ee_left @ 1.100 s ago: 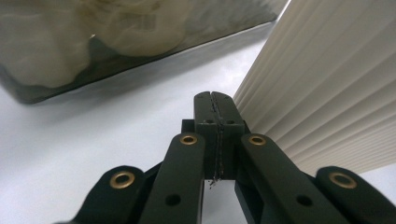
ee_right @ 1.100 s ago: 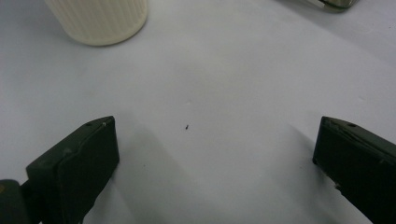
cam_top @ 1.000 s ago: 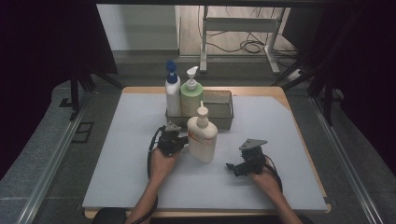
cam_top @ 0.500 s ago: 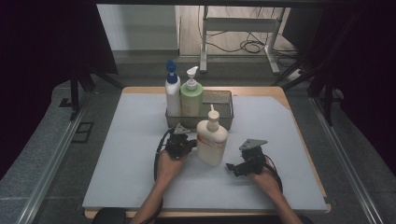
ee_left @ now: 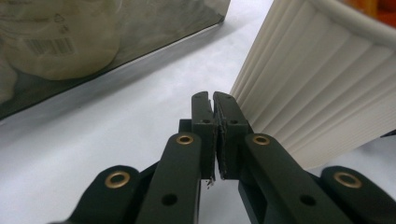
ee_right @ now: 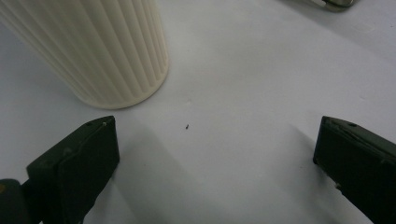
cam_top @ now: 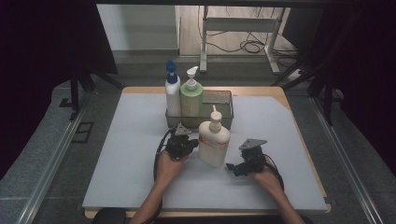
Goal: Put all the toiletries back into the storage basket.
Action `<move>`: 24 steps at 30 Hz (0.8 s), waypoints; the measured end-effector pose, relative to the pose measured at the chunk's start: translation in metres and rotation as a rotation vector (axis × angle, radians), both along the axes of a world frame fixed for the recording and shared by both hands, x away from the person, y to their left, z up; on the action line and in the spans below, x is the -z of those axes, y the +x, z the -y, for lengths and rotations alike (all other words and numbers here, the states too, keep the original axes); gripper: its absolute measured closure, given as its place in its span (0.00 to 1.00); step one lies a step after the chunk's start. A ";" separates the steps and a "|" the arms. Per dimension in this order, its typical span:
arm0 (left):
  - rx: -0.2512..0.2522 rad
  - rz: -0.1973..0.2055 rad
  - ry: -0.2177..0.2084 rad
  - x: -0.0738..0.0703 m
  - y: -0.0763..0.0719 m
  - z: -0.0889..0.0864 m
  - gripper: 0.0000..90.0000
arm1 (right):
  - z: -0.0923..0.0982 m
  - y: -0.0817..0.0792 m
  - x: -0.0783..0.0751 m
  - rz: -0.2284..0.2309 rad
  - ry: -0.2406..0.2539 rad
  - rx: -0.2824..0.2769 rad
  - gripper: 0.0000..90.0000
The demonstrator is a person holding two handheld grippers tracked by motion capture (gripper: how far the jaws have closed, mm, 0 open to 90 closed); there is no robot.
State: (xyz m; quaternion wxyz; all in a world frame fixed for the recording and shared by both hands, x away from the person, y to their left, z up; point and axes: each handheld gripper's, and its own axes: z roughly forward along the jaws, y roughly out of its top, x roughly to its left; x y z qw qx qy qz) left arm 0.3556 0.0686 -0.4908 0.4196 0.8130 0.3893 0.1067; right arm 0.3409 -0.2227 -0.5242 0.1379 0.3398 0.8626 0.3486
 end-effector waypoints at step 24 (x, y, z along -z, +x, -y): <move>-0.047 0.008 0.057 0.000 -0.036 -0.033 0.69 | 0.000 -0.010 -0.013 -0.012 0.019 -0.068 0.07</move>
